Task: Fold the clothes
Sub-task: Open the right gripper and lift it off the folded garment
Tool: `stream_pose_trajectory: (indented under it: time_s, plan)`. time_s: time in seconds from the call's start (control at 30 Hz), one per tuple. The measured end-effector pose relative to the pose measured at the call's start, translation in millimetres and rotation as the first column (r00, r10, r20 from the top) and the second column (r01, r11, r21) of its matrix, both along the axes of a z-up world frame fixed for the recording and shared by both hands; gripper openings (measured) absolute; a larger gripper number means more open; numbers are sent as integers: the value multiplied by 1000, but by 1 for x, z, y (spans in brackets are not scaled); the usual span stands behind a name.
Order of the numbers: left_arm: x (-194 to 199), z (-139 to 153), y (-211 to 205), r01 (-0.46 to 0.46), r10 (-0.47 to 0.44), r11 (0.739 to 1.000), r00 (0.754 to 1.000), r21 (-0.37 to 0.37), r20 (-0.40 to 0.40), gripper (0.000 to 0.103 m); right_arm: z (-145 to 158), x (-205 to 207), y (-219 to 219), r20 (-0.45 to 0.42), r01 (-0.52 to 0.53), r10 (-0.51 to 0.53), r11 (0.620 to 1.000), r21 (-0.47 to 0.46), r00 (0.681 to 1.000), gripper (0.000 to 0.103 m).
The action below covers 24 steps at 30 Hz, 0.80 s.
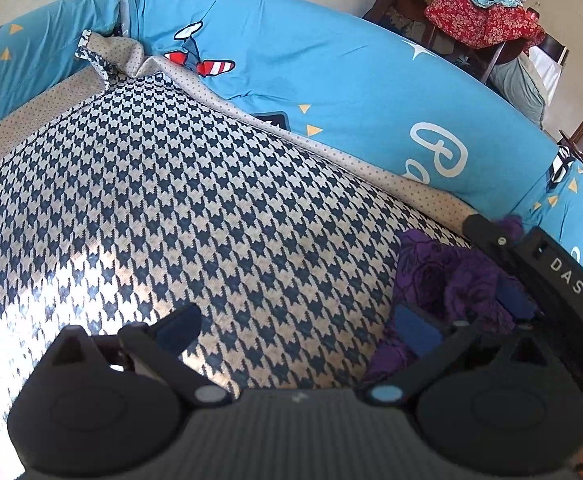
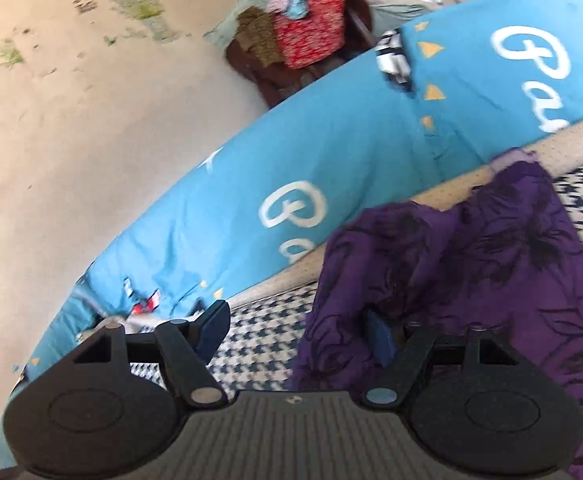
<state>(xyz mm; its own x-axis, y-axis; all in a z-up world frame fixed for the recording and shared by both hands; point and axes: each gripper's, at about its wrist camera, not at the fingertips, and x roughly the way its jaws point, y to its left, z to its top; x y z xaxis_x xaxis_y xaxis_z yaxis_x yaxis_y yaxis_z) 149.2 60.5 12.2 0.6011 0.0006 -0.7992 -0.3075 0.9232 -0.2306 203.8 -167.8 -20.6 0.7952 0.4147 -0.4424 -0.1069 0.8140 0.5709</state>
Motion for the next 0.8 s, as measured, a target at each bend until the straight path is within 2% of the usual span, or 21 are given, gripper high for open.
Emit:
stream_pose_trajectory:
  time_s: [0.07, 0.2, 0.4, 0.63, 0.8]
  plan:
    - [1, -2, 0, -4, 4, 1000, 1000, -2, -8, 103, -1, -3, 10, 12, -40, 40, 999, -12, 999, 73]
    - [1, -2, -5, 11, -11, 1000, 1000, 5, -9, 103, -5, -12, 10, 8, -45, 46, 998, -52, 999, 73]
    - [0, -5, -12, 40, -40, 999, 999, 27, -13, 103, -4, -37, -15, -26, -33, 32, 998, -47, 999, 73]
    - [-6, -9, -23, 94, -94, 994, 995, 55, -17, 103, -2, -84, -53, -62, 7, -13, 996, -89, 998, 73]
    - [-13, -10, -25, 123, -122, 988, 992, 92, -13, 103, -3, -123, -70, -73, -6, -7, 984, -176, 997, 75]
